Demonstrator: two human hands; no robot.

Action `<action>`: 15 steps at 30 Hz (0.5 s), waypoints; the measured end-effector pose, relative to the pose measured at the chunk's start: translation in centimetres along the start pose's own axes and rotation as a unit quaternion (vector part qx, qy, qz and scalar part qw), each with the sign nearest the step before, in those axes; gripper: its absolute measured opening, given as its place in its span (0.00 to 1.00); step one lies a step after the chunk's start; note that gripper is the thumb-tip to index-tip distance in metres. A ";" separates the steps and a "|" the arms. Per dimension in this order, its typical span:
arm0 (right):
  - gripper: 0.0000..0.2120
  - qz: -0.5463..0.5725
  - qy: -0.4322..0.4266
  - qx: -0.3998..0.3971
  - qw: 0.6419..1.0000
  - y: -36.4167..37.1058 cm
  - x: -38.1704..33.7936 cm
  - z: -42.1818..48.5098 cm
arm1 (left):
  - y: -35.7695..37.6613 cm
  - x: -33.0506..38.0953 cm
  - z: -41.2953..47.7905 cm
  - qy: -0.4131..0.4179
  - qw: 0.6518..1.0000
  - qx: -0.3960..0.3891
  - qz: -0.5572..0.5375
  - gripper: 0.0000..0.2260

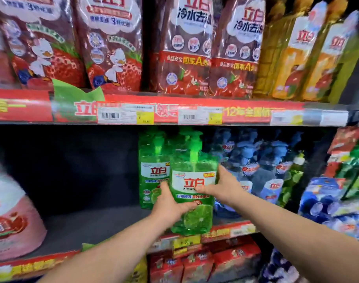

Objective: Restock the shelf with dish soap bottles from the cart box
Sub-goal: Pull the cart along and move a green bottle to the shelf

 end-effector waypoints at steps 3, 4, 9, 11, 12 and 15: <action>0.26 -0.012 -0.010 0.003 1.000 0.2 0.8 1.5 | 0.3 -0.7 1.7 -0.015 0.999 0.003 0.036 0.34; 0.26 -0.012 -0.008 0.000 1.000 0.3 1.2 1.9 | 0.5 -0.8 2.2 -0.015 0.999 0.005 0.047 0.33; 0.30 -0.021 0.012 0.006 1.000 -0.2 3.7 3.8 | 2.6 -1.4 4.3 -0.002 0.996 -0.027 0.082 0.24; 0.32 -0.002 0.029 0.010 1.000 -0.6 4.9 4.2 | 2.7 -1.2 4.7 0.013 0.994 -0.039 0.104 0.22; 0.31 0.000 0.030 0.015 0.999 -0.7 5.2 4.4 | 2.4 -0.8 4.7 0.031 0.992 -0.039 0.112 0.22; 0.26 -0.002 0.023 0.038 0.999 -0.7 5.7 4.9 | -0.2 -0.5 4.6 0.077 0.991 0.011 0.112 0.18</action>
Point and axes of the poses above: each hand's wrist, its own z-axis towards the middle knuckle, its own y-axis out of the palm, x = y × z, the point moved 10 cm from there along z, towards the middle knuckle, and after that the axes turned 5 degrees about y, right-handed, at the moved point
